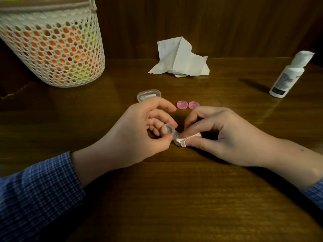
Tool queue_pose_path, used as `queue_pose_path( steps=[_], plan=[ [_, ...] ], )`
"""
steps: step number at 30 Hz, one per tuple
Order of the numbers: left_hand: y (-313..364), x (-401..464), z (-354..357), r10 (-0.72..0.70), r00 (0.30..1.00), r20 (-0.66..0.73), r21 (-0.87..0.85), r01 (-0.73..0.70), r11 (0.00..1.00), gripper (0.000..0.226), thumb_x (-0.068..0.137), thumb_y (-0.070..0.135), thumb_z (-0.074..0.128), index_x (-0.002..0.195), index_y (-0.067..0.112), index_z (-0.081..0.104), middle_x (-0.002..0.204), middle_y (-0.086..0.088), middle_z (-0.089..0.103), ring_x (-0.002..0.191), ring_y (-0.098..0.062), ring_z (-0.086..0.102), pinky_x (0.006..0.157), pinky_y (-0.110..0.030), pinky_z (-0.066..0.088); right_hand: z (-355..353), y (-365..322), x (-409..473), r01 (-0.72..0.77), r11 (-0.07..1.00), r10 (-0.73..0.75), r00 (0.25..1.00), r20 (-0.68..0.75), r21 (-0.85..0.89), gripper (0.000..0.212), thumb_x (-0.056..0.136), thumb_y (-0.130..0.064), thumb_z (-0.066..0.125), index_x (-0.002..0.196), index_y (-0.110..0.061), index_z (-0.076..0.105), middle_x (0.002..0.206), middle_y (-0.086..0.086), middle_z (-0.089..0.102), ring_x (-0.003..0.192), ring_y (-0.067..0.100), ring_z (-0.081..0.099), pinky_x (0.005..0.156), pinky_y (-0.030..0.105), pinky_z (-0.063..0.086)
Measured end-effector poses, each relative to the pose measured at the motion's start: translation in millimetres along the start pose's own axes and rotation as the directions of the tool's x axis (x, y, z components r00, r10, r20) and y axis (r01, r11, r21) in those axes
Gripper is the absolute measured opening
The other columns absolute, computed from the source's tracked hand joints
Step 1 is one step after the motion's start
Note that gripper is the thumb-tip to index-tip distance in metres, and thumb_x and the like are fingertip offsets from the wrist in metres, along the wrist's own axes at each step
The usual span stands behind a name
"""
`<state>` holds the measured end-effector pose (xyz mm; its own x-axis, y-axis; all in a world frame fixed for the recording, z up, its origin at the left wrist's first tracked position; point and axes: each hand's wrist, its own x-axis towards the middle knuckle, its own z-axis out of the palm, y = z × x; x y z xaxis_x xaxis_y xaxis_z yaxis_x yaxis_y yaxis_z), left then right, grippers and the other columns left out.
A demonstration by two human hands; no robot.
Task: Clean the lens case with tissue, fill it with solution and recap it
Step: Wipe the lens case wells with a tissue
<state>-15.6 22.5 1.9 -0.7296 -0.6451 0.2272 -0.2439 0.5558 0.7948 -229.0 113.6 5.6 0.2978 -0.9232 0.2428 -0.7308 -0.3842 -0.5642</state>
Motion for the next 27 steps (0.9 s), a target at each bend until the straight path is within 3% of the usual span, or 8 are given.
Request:
queue_pose_path(
  steps=[8,15,18,21,24,25,27],
  plan=[
    [3,2,-3,-0.045,0.998,0.04,-0.065,0.048,0.997,0.051,0.076,0.001,0.083,0.118,0.019,0.059,0.101,0.007,0.075,0.09,-0.013,0.076,0.081,-0.035,0.063,5,-6,2,-0.038,0.999,0.038,0.999,0.007,-0.015,0.017,0.091,-0.024,0.073,0.105,-0.025,0.081,0.1,-0.015,0.066,0.098,0.005,0.063,0.085,0.019,0.051],
    [6,0,0,-0.073,0.997,-0.006,-0.053,0.073,0.996,0.053,0.072,0.001,0.086,0.108,0.022,0.054,0.098,0.012,0.076,0.084,-0.009,0.077,0.076,-0.026,0.063,7,-12,5,-0.181,0.982,0.18,0.983,0.029,0.052,0.012,0.093,-0.029,0.071,0.099,-0.03,0.08,0.097,-0.016,0.067,0.097,0.003,0.064,0.086,0.022,0.052],
    [7,-1,0,-0.086,0.996,0.006,-0.039,0.086,0.996,0.054,0.071,0.003,0.087,0.109,0.022,0.053,0.098,0.011,0.076,0.084,-0.009,0.077,0.075,-0.024,0.062,-1,-11,6,-0.241,0.967,0.231,0.966,0.118,0.084,0.012,0.095,-0.027,0.069,0.099,-0.028,0.08,0.095,-0.016,0.073,0.094,0.001,0.067,0.083,0.02,0.053],
    [8,1,0,-0.092,0.995,0.029,-0.04,0.093,0.995,0.057,0.071,0.004,0.087,0.113,0.023,0.054,0.098,0.01,0.076,0.085,-0.011,0.077,0.074,-0.024,0.062,-10,-9,6,-0.321,0.895,0.272,0.943,0.191,0.311,0.014,0.097,-0.023,0.068,0.099,-0.024,0.082,0.098,-0.012,0.079,0.097,0.004,0.071,0.09,0.023,0.052],
    [6,2,-1,-0.11,0.993,0.037,-0.051,0.112,0.992,0.061,0.071,0.006,0.087,0.119,0.024,0.054,0.098,0.009,0.077,0.085,-0.012,0.077,0.075,-0.025,0.063,-12,-4,5,-0.374,0.715,0.374,0.918,0.129,0.591,0.014,0.094,-0.02,0.07,0.096,-0.018,0.083,0.096,-0.005,0.08,0.103,0.007,0.068,0.1,0.036,0.047],
    [6,2,-1,-0.109,0.993,0.039,-0.048,0.111,0.993,0.062,0.072,0.006,0.087,0.121,0.024,0.054,0.098,0.009,0.077,0.086,-0.012,0.077,0.075,-0.024,0.063,-11,-3,5,-0.362,0.711,0.383,0.918,0.1,0.603,0.013,0.093,-0.021,0.07,0.096,-0.019,0.083,0.096,-0.005,0.08,0.102,0.006,0.067,0.101,0.038,0.046],
    [6,2,-1,-0.103,0.994,0.039,-0.044,0.104,0.994,0.063,0.072,0.006,0.087,0.123,0.023,0.053,0.099,0.009,0.077,0.087,-0.012,0.077,0.075,-0.024,0.062,-5,-3,1,-0.306,0.81,0.34,0.94,0.023,0.501,0.012,0.094,-0.024,0.071,0.096,-0.023,0.083,0.097,-0.006,0.08,0.098,0.01,0.07,0.097,0.038,0.052]
  ],
)
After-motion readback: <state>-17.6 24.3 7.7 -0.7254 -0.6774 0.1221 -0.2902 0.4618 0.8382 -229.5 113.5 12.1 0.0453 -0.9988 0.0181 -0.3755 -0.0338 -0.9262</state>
